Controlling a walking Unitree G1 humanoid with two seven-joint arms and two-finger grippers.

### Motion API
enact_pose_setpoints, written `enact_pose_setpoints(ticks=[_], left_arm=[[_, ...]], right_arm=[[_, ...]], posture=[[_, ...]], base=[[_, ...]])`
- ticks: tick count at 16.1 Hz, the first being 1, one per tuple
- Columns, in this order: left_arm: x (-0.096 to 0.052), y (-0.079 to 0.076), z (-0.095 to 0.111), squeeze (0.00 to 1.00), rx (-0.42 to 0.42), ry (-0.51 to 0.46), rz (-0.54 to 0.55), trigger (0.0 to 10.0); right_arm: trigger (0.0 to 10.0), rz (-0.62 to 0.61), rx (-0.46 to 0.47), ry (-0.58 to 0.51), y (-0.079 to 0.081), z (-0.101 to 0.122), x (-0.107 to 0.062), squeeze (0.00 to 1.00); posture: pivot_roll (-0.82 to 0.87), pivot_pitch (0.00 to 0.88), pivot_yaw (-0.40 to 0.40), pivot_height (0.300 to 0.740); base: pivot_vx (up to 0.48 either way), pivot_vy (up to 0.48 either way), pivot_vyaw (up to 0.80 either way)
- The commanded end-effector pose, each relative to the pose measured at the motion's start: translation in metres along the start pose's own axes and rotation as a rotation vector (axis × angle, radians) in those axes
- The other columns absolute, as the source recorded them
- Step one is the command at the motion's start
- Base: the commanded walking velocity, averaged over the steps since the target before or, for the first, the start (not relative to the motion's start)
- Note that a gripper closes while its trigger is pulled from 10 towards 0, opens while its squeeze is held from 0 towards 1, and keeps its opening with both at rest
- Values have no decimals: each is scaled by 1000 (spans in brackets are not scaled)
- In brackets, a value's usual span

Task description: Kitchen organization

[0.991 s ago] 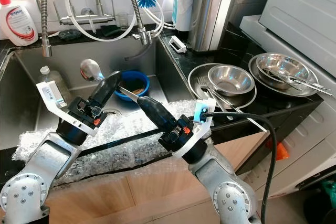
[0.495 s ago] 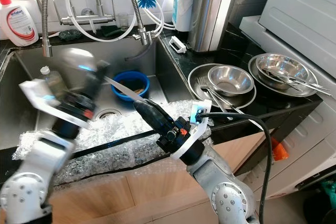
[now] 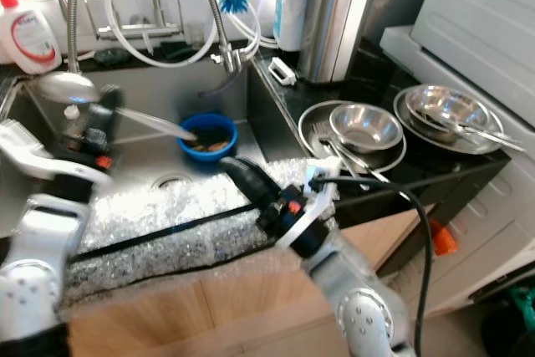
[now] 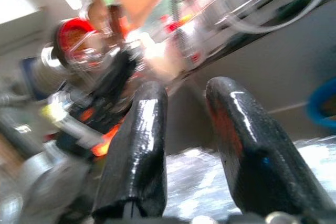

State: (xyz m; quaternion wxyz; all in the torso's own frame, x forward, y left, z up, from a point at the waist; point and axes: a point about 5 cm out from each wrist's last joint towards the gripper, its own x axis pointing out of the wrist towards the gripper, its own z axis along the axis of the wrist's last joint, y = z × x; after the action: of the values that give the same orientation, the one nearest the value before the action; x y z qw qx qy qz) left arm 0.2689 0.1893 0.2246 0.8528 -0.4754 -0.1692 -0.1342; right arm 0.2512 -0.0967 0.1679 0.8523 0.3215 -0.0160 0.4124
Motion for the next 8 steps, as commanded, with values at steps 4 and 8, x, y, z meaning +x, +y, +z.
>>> enact_pose_setpoints(ticks=[4, 8], left_arm=[[3, 12, 10, 0, 223, 9, 55, 10000], [12, 17, 33, 0, 629, -53, 112, 10000]], right_arm=[[10000, -168, -243, -74, -12, 24, 3, 0], [10000, -220, -432, -101, -8, 30, 12, 0]], posture=[[23, 37, -42, 740], [26, 38, -37, 740]], base=[[0, 0, 0], [0, 0, 0]])
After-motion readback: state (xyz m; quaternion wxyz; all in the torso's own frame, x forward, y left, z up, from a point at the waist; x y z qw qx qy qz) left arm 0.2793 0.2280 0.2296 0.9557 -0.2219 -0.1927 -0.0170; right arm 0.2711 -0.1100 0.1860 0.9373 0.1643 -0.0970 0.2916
